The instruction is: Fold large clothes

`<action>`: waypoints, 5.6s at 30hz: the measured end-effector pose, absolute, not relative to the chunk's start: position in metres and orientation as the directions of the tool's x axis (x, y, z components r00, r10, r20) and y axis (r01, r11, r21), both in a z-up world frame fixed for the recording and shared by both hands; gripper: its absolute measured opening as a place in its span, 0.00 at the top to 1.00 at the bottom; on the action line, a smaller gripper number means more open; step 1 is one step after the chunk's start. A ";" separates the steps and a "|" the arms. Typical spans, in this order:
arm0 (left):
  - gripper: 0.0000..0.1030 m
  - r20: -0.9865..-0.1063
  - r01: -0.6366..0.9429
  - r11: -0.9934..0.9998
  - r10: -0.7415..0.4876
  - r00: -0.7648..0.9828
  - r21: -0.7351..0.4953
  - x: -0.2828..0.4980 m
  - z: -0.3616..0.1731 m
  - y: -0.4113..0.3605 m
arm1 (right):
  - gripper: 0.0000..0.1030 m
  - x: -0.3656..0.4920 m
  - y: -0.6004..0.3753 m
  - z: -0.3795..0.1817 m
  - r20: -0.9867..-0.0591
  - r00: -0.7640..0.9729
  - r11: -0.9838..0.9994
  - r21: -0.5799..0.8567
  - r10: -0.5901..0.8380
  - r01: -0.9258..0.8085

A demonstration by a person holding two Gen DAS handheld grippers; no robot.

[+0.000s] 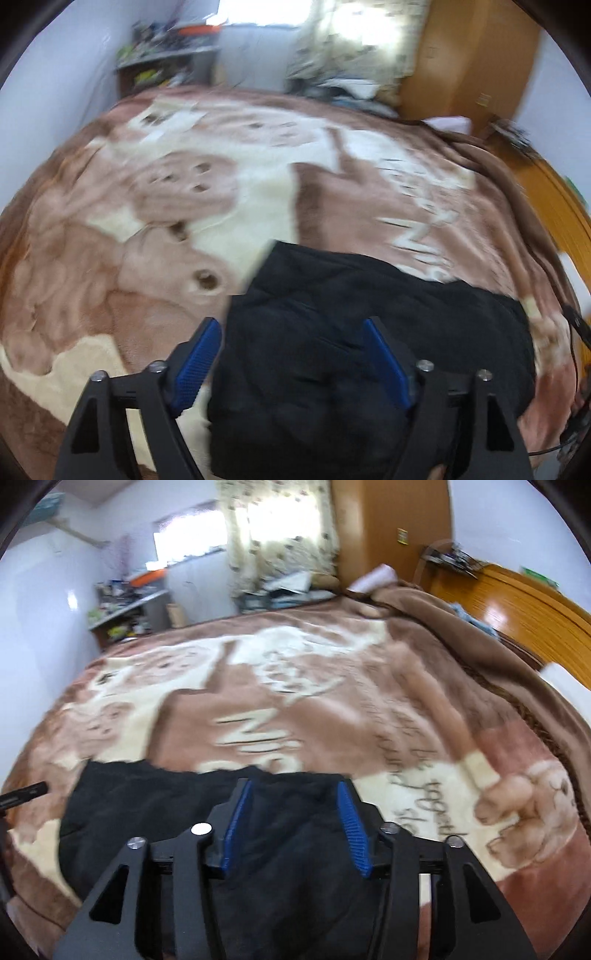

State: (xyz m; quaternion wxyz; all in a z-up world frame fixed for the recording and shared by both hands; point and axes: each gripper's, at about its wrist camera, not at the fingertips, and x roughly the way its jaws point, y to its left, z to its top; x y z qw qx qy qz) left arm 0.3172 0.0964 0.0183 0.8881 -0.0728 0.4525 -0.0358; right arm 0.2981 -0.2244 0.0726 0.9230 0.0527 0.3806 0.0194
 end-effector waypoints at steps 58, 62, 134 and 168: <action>0.12 -0.910 0.012 0.998 -0.060 0.411 -0.061 0.328 -0.126 0.076 | 0.47 0.292 -0.217 -0.096 -0.881 0.470 0.998 0.065 0.050 0.017; 0.13 -0.914 0.001 0.999 -0.045 0.404 -0.049 0.329 -0.119 0.076 | 0.47 0.288 -0.216 -0.091 -0.885 0.465 0.999 0.044 0.025 0.030; 0.00 -0.861 0.038 0.865 -0.501 0.088 -0.500 0.407 -0.181 0.193 | 0.14 0.325 -0.306 -0.131 -0.657 0.201 0.679 0.732 0.727 -0.064; 0.59 -0.933 0.061 0.954 -0.301 0.197 -0.295 0.411 -0.129 0.085 | 0.58 0.303 -0.207 -0.066 -0.881 0.302 0.931 0.350 0.365 -0.104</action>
